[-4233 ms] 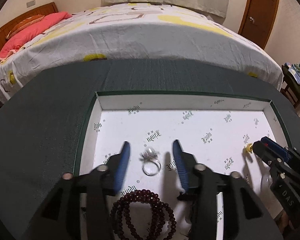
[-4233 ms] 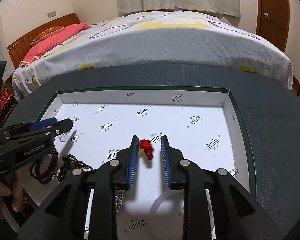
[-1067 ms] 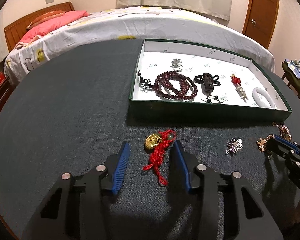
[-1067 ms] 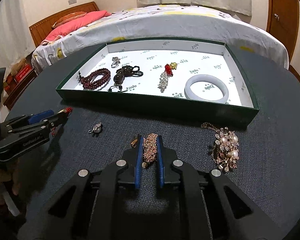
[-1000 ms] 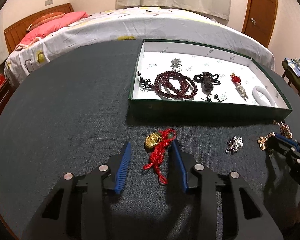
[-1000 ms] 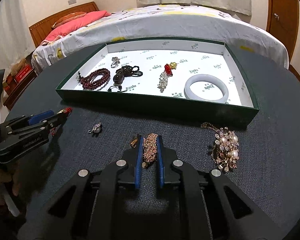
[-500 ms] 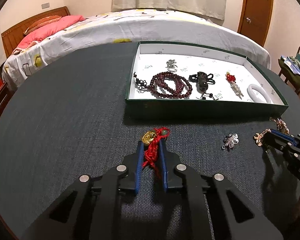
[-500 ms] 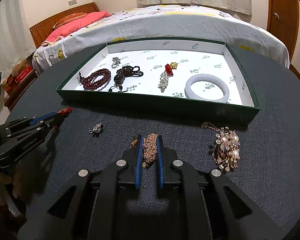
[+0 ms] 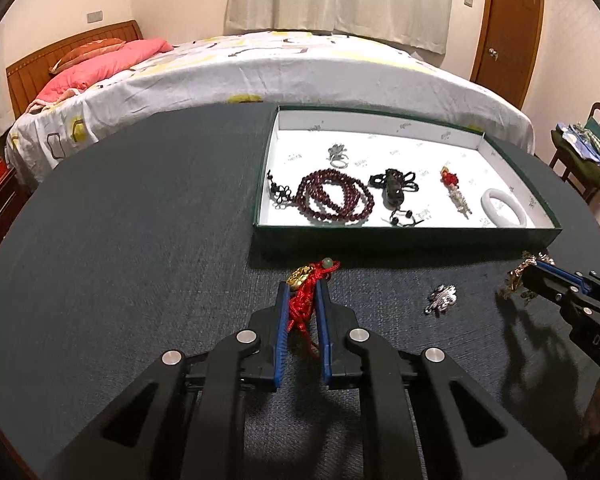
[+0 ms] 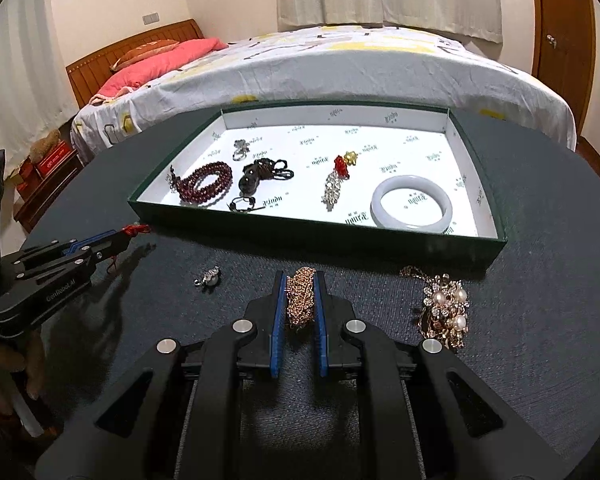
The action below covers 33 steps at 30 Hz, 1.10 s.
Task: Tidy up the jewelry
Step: 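Carry the gold chain and red knot charm into the box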
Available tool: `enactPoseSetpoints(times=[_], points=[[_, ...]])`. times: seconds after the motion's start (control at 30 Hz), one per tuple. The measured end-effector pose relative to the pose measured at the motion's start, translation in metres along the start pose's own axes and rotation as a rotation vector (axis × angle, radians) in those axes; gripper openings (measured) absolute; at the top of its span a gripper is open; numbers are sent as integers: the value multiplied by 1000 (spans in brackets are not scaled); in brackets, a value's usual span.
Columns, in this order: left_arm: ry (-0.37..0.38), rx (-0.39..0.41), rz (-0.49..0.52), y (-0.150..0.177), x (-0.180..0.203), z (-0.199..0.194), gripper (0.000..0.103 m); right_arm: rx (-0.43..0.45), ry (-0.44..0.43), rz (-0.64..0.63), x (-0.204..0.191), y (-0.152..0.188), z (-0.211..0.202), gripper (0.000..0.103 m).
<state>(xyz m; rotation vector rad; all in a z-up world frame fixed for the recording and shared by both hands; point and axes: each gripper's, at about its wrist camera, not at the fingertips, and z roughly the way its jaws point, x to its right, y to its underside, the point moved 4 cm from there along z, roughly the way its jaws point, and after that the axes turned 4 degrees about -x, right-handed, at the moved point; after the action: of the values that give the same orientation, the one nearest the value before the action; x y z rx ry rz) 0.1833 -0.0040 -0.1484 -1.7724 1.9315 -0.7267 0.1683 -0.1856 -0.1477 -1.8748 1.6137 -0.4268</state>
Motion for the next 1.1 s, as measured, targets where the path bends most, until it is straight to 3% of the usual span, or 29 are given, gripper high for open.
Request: enactPoseSetpoints(times=[0.57,0.83,1.1], points=[[87,124,24,-40,26,-40,14,143,14,-1,6,-43,-44,13],[131,172,40,-78,45,-30,14,224,51,-12,22,-78,-49,13],[132,189,39,-113,56,-5,14,249,73,-4,38,-108,-30,13]])
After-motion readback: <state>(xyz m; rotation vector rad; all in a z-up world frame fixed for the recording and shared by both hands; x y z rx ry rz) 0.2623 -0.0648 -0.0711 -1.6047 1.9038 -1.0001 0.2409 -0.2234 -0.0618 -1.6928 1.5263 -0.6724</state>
